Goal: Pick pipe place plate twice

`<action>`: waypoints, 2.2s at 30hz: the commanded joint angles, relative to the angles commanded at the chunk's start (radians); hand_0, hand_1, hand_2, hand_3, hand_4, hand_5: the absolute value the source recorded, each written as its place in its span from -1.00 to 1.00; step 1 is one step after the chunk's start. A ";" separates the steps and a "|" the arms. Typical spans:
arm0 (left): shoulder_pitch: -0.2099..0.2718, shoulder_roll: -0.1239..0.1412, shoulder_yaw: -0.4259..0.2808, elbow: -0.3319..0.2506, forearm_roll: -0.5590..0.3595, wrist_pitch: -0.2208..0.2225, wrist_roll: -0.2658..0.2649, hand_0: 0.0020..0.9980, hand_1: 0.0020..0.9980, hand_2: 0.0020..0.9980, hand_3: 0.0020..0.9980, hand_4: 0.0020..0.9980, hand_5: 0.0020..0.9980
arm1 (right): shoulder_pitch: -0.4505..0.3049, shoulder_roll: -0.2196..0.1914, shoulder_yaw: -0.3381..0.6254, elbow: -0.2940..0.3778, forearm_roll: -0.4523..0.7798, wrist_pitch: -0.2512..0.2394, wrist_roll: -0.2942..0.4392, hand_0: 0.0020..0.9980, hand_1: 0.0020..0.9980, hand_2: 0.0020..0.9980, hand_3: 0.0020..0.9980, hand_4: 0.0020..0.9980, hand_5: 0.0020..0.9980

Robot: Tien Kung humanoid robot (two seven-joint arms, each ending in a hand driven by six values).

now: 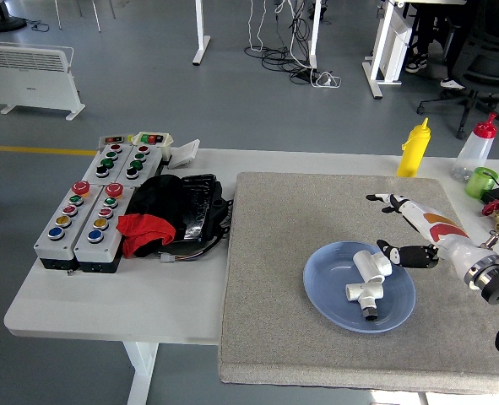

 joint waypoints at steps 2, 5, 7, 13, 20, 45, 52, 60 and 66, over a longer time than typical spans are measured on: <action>0.000 0.000 -0.002 -0.001 0.005 -0.006 0.003 0.28 -0.24 -0.04 0.33 -0.05 1.00 | -0.006 0.000 0.018 -0.005 0.022 -0.020 0.003 0.64 0.56 0.77 0.68 0.02 -0.65; 0.005 0.000 -0.020 -0.006 0.022 -0.032 0.019 0.28 -0.24 -0.04 0.33 -0.05 1.00 | -0.015 -0.001 0.051 -0.011 0.045 -0.039 0.016 0.64 0.56 0.77 0.68 0.02 -0.65; 0.007 0.000 -0.050 -0.012 0.059 -0.053 0.046 0.35 -0.12 0.02 0.26 -0.40 1.00 | -0.020 -0.001 0.066 -0.014 0.055 -0.046 0.023 0.63 0.53 0.74 0.66 -0.09 -0.69; -0.009 0.000 -0.203 -0.042 0.249 -0.139 0.221 0.46 0.19 0.10 0.36 -0.53 1.00 | -0.042 0.005 0.104 -0.027 0.071 -0.054 0.027 0.62 0.52 0.73 0.65 -0.10 -0.70; -0.008 0.000 -0.253 -0.059 0.276 -0.193 0.384 0.55 0.37 0.11 0.57 -0.52 1.00 | -0.050 0.011 0.113 -0.032 0.071 -0.055 0.027 0.62 0.53 0.73 0.65 -0.12 -0.71; 0.003 0.000 -0.260 -0.010 0.369 -0.251 0.326 0.27 -0.41 -0.30 0.70 -0.83 -0.44 | -0.055 0.017 0.121 -0.034 0.063 -0.063 0.026 0.61 0.52 0.72 0.64 -0.14 -0.71; 0.004 0.000 -0.261 -0.005 0.393 -0.244 0.298 0.25 -0.54 -0.40 0.77 -0.92 -0.59 | -0.057 0.020 0.118 -0.034 0.063 -0.061 0.026 0.61 0.52 0.72 0.64 -0.14 -0.71; 0.025 0.000 -0.276 -0.027 0.317 -0.277 0.339 0.63 0.08 -0.05 0.77 -0.65 -0.26 | -0.065 0.024 0.129 -0.049 0.072 -0.067 0.025 0.84 0.73 0.95 0.88 0.03 -0.49; 0.036 0.000 -0.254 -0.013 0.255 -0.302 0.300 0.62 -0.15 -0.14 0.75 -0.65 -0.49 | -0.092 0.041 0.173 -0.114 0.260 -0.114 0.141 0.91 0.80 1.00 0.97 0.21 -0.15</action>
